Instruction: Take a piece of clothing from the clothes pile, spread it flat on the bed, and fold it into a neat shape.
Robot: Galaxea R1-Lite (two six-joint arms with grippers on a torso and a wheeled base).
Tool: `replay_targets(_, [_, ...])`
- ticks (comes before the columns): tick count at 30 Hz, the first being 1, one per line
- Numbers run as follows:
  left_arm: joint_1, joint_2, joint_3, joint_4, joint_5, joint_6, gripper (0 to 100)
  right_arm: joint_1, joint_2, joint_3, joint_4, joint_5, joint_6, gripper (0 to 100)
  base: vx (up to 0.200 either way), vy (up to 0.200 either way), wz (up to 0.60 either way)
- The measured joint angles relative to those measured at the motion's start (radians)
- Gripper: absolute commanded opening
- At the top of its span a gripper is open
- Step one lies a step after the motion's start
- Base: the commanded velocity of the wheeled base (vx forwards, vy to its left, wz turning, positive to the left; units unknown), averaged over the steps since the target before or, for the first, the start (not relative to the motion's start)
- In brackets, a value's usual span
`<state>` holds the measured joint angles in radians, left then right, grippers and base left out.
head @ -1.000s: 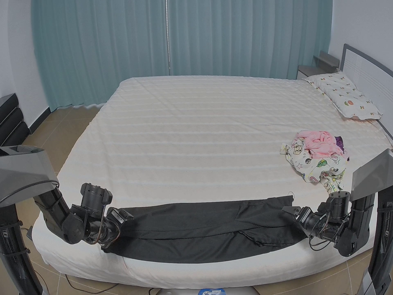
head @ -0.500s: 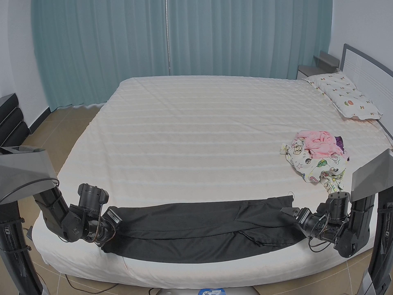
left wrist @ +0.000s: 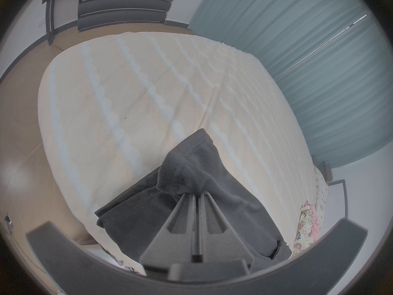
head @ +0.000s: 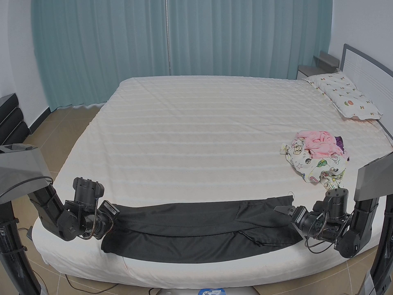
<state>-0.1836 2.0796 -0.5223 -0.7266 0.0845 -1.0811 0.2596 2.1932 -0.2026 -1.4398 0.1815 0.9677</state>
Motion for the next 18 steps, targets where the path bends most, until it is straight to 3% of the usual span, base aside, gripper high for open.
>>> replay_targets(6, [-0.001,-0.007,0.005,-0.013,-0.001,-0.017,0,0.039,0.013,-0.009,0.02,-0.066,0.07,100,0.0,0.0,0.0])
replay_targets(12, [-0.003,-0.011,0.005,-0.015,-0.001,-0.03,0,0.083,0.041,-0.062,0.077,-0.14,0.076,100,0.0,0.0,0.0])
replay_targets(18, [-0.003,-0.013,0.004,-0.015,-0.002,-0.031,0,0.094,0.056,-0.152,0.189,-0.162,0.078,100,0.0,0.0,0.0])
